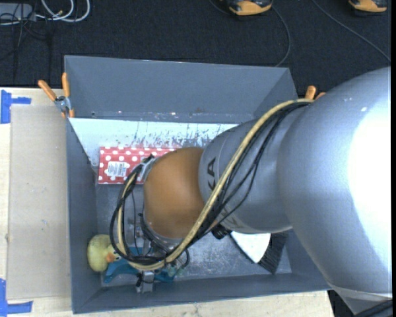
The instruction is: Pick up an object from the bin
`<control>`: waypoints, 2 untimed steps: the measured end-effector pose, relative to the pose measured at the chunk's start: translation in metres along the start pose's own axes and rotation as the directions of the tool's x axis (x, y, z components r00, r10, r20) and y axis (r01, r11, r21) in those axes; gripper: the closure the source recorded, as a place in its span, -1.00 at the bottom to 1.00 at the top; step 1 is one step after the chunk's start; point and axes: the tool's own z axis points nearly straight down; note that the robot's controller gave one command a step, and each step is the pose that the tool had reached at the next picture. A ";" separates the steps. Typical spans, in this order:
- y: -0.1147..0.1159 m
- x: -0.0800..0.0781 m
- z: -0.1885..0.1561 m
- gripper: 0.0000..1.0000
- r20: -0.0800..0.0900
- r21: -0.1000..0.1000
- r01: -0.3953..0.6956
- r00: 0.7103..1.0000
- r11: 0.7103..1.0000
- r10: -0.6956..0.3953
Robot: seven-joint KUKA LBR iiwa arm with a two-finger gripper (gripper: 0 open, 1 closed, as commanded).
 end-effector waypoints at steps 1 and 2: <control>-0.008 -0.001 0.033 -1.00 0.018 -0.005 -0.052 0.999 0.999 0.052; 0.002 -0.003 0.034 1.00 0.006 0.005 0.037 0.999 0.999 -0.037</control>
Offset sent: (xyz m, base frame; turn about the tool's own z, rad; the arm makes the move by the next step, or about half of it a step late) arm -0.0010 0.0073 -0.0348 -0.0467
